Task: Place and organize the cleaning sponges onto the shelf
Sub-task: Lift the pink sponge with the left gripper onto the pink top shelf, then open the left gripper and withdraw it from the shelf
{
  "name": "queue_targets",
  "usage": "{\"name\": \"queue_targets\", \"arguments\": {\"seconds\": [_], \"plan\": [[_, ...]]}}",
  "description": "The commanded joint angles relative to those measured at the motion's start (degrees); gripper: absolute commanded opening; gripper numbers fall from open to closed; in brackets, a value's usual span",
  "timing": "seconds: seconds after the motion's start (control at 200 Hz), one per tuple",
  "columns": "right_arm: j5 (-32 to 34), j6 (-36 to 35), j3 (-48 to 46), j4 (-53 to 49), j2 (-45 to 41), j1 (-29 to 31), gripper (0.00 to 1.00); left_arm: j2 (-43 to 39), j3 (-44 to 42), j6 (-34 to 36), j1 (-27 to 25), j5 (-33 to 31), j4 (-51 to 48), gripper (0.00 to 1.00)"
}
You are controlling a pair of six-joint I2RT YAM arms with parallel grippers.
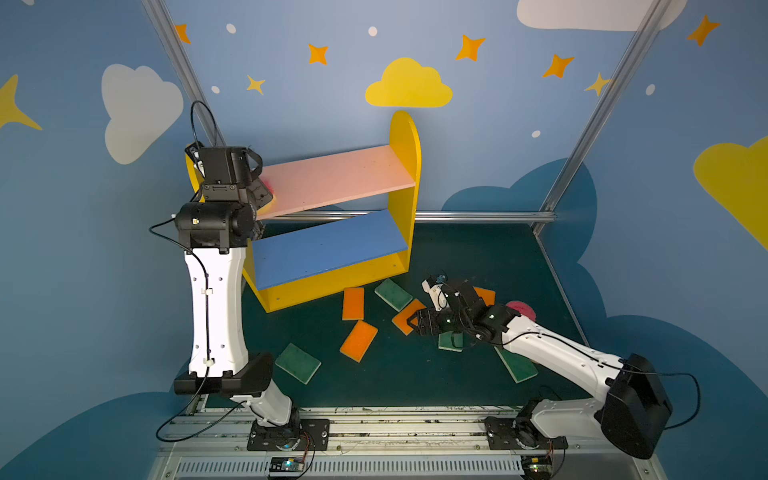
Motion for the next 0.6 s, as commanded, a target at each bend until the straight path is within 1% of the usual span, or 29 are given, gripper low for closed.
{"name": "queue_targets", "arguments": {"seconds": [0.0, 0.07, 0.125, 0.22, 0.305, 0.35, 0.425, 0.541, 0.596], "plan": [[1.1, -0.8, 0.1, -0.3, -0.4, 0.3, 0.83, -1.3, 3.2, 6.7, -3.3, 1.6, 2.4, 0.7], [1.7, -0.9, 0.1, -0.6, -0.6, 0.3, 0.83, -1.1, 5.1, 9.8, -6.5, 1.4, 1.9, 0.73], [3.5, 0.1, 0.1, -1.1, -0.7, 0.2, 0.83, -0.9, 6.3, 12.0, -9.5, 0.6, 0.8, 0.74], [6.5, 0.4, -0.1, -1.7, -1.2, -0.3, 0.83, -1.5, 4.9, 14.8, -15.3, -0.8, -0.1, 0.76], [7.4, 0.7, -0.4, -1.9, -2.2, -1.8, 0.83, -2.9, 0.5, 15.6, -20.0, -1.2, 1.1, 0.76], [7.2, 1.1, -0.7, -1.9, -2.9, -2.9, 0.83, -4.0, -2.7, 15.9, -22.3, -0.4, 2.5, 0.77], [6.5, 2.6, -1.6, -1.7, -4.1, -5.3, 0.83, -5.7, -8.5, 15.9, -25.2, 3.3, 5.9, 0.85], [4.6, 3.9, -3.1, -2.3, -6.3, -10.4, 0.83, -7.6, -16.3, 15.5, -29.1, 5.3, 11.2, 0.92], [4.3, 3.7, -2.8, -4.4, -7.4, -13.1, 0.83, -8.0, -19.5, 15.1, -30.7, 6.1, 13.4, 0.99]]}}
